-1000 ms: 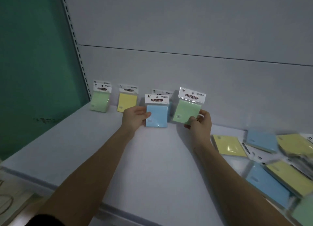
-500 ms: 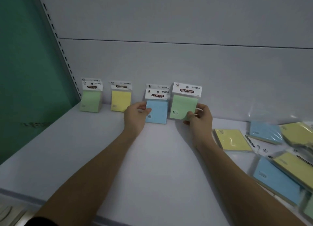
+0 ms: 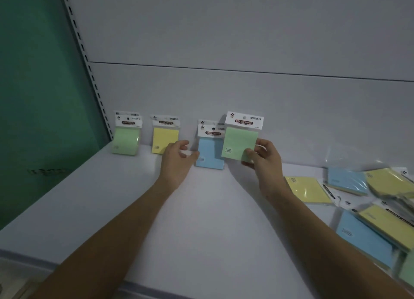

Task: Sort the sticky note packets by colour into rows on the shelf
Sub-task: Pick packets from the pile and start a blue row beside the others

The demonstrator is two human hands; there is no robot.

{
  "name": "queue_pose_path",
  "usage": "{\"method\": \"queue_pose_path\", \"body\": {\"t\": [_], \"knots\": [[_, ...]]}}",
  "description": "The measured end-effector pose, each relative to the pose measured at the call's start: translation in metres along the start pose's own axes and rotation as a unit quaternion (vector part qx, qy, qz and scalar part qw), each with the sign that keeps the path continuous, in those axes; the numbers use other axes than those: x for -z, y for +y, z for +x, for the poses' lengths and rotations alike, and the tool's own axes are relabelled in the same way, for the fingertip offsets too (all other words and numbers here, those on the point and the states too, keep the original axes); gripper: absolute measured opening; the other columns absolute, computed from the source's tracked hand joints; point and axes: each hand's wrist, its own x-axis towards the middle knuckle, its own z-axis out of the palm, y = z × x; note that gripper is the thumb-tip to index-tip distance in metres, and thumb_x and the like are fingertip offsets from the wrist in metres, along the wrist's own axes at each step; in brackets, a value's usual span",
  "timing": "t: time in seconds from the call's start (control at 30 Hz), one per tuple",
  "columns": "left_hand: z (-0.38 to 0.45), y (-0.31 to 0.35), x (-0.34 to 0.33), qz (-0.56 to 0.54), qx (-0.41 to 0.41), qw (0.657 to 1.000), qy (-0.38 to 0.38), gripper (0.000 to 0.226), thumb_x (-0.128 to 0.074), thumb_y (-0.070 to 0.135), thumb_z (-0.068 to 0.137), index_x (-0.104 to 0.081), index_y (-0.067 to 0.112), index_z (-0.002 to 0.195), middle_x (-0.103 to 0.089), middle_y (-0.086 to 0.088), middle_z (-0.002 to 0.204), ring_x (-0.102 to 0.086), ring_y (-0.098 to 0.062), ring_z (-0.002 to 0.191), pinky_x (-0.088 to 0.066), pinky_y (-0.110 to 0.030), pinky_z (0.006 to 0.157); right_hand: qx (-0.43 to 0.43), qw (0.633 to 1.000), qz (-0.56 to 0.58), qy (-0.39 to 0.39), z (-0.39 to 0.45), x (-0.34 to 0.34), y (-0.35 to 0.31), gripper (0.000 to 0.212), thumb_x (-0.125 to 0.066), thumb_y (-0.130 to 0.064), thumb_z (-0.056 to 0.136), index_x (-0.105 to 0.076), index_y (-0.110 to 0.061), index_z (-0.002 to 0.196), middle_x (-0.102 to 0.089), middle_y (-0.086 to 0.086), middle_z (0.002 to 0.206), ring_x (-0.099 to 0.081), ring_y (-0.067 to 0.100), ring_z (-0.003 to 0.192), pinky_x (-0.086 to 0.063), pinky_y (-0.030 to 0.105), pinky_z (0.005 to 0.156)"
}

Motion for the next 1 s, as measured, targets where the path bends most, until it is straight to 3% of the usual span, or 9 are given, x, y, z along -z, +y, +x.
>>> {"method": "queue_pose_path", "body": {"t": [0.13, 0.3, 0.5, 0.7, 0.8, 0.9, 1.0], "knots": [[-0.007, -0.009, 0.064, 0.079, -0.06, 0.993, -0.058, 0.028, -0.067, 0.023, 0.087, -0.064, 0.019, 0.115, -0.062, 0.0, 0.107, -0.058, -0.017, 0.097, -0.042, -0.022, 0.085, 0.006, 0.999, 0.004, -0.042, -0.009, -0.016, -0.023, 0.013, -0.059, -0.007, 0.089, -0.063, -0.014, 0.099, -0.076, -0.003, 0.093, -0.071, 0.018, 0.092, -0.058, 0.033, 0.079], [-0.017, -0.045, 0.159, 0.256, -0.084, 0.957, -0.107, 0.034, -0.059, 0.038, 0.091, -0.06, 0.027, 0.123, -0.055, 0.004, 0.13, -0.047, -0.016, 0.122, -0.035, -0.033, 0.106, -0.011, 0.994, -0.029, -0.104, -0.03, -0.089, -0.028, 0.013, -0.066, -0.004, 0.085, -0.063, -0.012, 0.095, -0.075, -0.003, 0.083, -0.071, 0.013, 0.076, -0.057, 0.024, 0.065], [-0.027, -0.085, 0.223, 0.406, -0.102, 0.886, -0.199, 0.057, -0.037, 0.062, 0.092, -0.037, 0.037, 0.143, -0.029, 0.008, 0.154, -0.024, -0.013, 0.142, -0.019, -0.038, 0.117, -0.068, 0.991, -0.007, -0.119, -0.045, -0.197, 0.007, 0.013, -0.066, 0.001, 0.085, -0.062, -0.011, 0.088, -0.069, 0.007, 0.079, -0.07, 0.015, 0.067, -0.057, 0.025, 0.06], [-0.028, -0.105, 0.232, 0.383, -0.134, 0.892, -0.199, 0.055, -0.03, 0.056, 0.094, -0.03, 0.036, 0.146, -0.025, 0.007, 0.156, -0.017, -0.013, 0.144, -0.009, -0.043, 0.119, -0.107, 0.991, -0.061, -0.06, -0.044, -0.269, 0.051, 0.02, -0.072, -0.003, 0.082, -0.062, -0.005, 0.099, -0.067, 0.012, 0.081, -0.062, 0.019, 0.059, -0.054, 0.026, 0.056], [-0.023, -0.109, 0.23, 0.366, -0.129, 0.899, -0.204, 0.058, -0.029, 0.055, 0.093, -0.028, 0.034, 0.147, -0.02, 0.005, 0.158, -0.01, -0.016, 0.146, -0.002, -0.045, 0.119, -0.068, 0.986, -0.152, -0.008, -0.044, -0.291, 0.063, 0.019, -0.074, -0.01, 0.081, -0.064, -0.008, 0.096, -0.069, 0.013, 0.089, -0.063, 0.021, 0.07, -0.055, 0.032, 0.067], [-0.023, -0.113, 0.23, 0.354, -0.136, 0.904, -0.196, 0.058, -0.03, 0.055, 0.091, -0.031, 0.034, 0.145, -0.026, 0.002, 0.155, -0.015, -0.018, 0.144, -0.003, -0.047, 0.117, -0.014, 0.973, -0.231, 0.023, -0.049, -0.305, 0.07, 0.022, -0.072, -0.014, 0.082, -0.065, -0.007, 0.101, -0.07, 0.012, 0.094, -0.066, 0.025, 0.083, -0.055, 0.038, 0.081], [-0.022, -0.116, 0.228, 0.35, -0.148, 0.907, -0.18, 0.057, -0.031, 0.055, 0.089, -0.037, 0.033, 0.141, -0.035, 0.001, 0.149, -0.022, -0.02, 0.139, -0.007, -0.05, 0.116, 0.024, 0.955, -0.292, 0.05, -0.049, -0.311, 0.072, 0.023, -0.07, -0.016, 0.083, -0.066, -0.007, 0.104, -0.07, 0.008, 0.096, -0.063, 0.022, 0.086, -0.047, 0.029, 0.078]]}}
